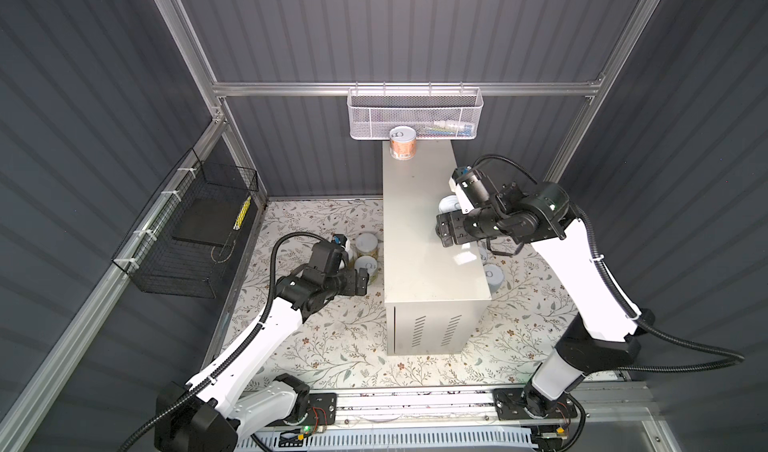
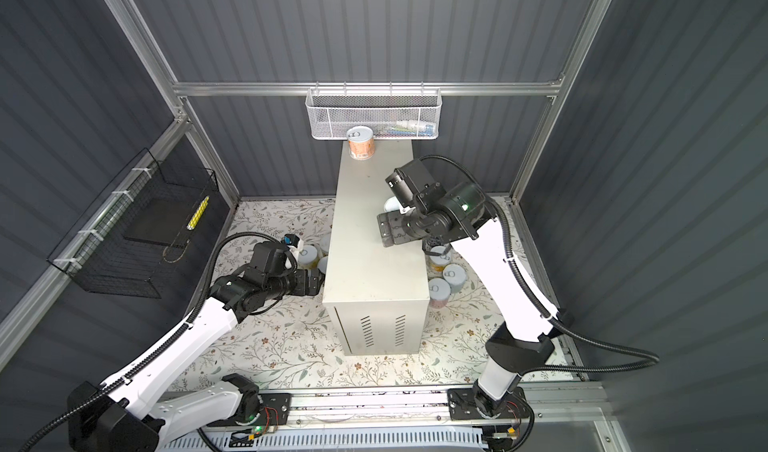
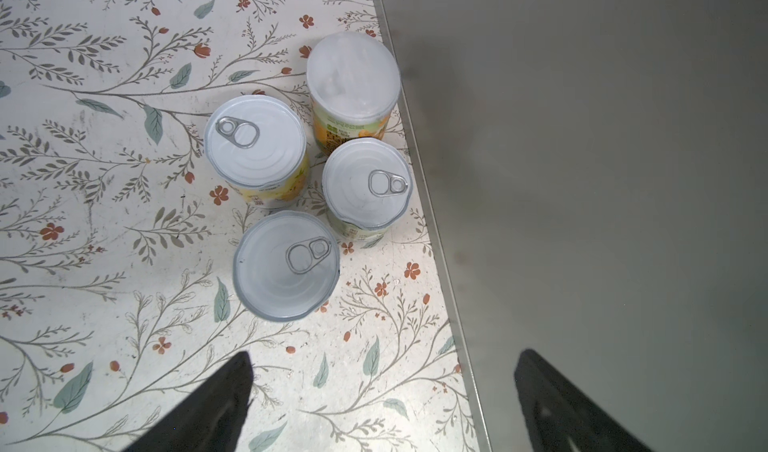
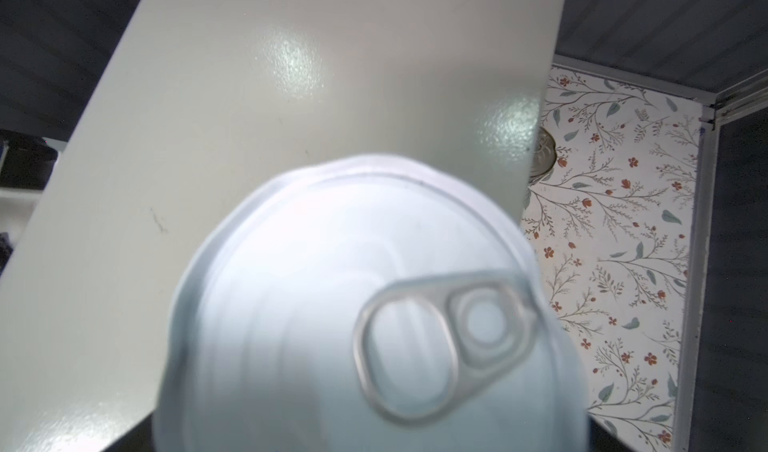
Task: Place and organize the canned foods onto the counter
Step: 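Carry the light-blue can with the right gripper beside the peach-labelled can and lower it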
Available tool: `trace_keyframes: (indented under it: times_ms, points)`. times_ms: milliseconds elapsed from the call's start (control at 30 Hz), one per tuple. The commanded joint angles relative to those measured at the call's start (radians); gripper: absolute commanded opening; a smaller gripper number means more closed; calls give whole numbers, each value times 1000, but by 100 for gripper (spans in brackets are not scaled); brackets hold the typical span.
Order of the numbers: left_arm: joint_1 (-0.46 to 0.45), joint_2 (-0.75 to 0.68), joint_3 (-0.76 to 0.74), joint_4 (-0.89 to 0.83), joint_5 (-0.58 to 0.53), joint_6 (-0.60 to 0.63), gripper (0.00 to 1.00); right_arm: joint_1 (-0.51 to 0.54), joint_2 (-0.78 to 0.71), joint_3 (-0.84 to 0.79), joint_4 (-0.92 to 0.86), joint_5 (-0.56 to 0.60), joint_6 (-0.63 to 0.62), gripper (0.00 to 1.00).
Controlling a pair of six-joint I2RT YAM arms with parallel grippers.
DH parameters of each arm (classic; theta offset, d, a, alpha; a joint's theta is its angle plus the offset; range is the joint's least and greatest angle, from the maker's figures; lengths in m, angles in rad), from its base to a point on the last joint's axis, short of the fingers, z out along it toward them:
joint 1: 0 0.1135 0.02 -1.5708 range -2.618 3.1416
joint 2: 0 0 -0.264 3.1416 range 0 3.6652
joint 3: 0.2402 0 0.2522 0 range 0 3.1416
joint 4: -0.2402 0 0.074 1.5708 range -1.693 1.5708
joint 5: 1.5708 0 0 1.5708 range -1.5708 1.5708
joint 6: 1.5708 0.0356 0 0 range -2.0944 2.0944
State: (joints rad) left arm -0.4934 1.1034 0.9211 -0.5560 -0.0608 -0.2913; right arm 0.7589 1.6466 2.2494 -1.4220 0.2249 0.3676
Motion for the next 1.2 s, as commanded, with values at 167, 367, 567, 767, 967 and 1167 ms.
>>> trace_keyframes:
  times_ms: [167,367,567,767,967,1167]
  points:
    - [7,-19,22,-16,-4,8,99,13,-151,-184,123,9,42,81]
    - [7,-12,19,-12,-1,7,99,13,-188,-262,244,-5,23,72]
    - [7,1,22,-8,13,8,99,10,-189,-293,348,16,14,65]
    - [7,12,20,1,25,7,99,-16,-187,-310,447,52,3,58]
    - [7,32,22,10,42,9,98,-66,-127,-298,502,51,-19,61]
    - [7,54,25,15,52,7,98,-114,-82,-297,613,55,-59,62]
